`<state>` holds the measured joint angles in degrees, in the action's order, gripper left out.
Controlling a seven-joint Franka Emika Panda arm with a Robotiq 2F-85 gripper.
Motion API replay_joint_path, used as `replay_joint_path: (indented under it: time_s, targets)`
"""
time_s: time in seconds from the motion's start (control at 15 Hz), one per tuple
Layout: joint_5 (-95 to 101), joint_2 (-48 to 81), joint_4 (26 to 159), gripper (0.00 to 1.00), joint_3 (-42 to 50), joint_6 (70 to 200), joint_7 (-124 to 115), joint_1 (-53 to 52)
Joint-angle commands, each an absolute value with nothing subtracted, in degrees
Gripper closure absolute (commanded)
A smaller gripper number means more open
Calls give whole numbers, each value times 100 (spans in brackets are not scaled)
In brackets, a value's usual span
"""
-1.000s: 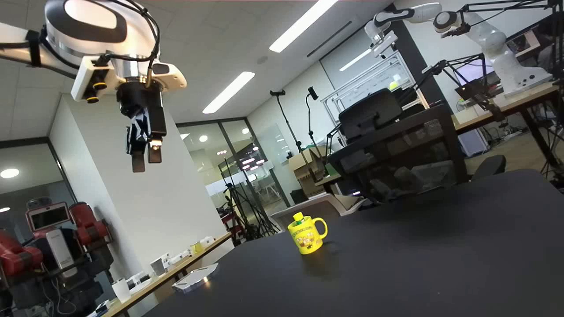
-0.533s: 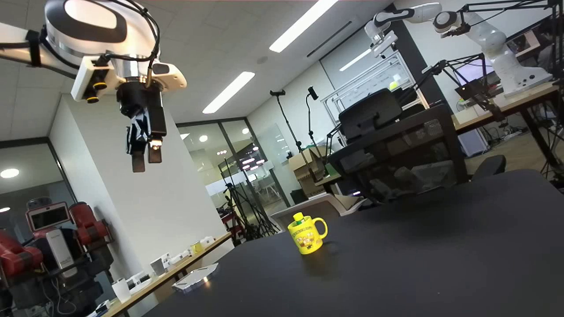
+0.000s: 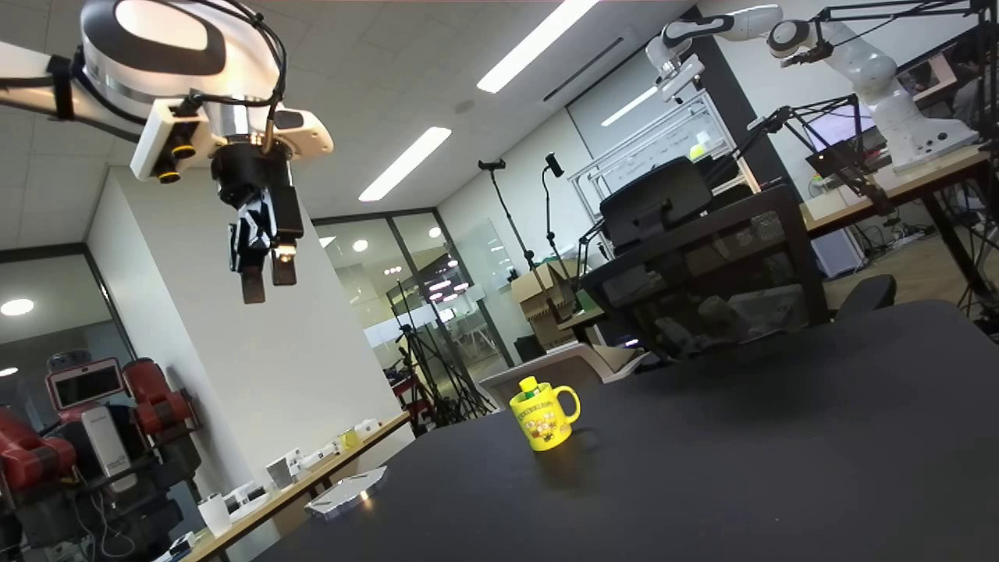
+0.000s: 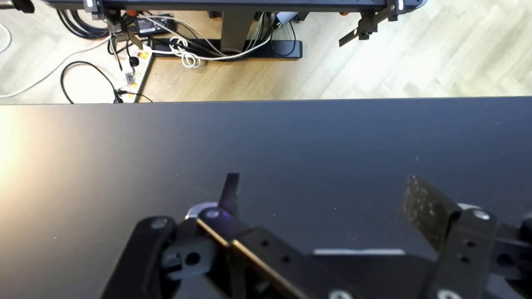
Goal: Take the bottle out of the mug and put it on the table
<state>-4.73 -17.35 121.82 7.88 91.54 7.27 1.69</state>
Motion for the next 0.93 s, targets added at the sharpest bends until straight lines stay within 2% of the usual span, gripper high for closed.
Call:
replay_joint_path:
  time_s: [0.0, 0.27, 0.87]
  targets:
    - [-277, -1392, 11869, 0, 753, 9512, 943, 286]
    - [-300, -621, 11192, 0, 837, 10082, 1162, 389]
    - [-427, 1916, 8448, 0, 688, 10955, 833, 592]
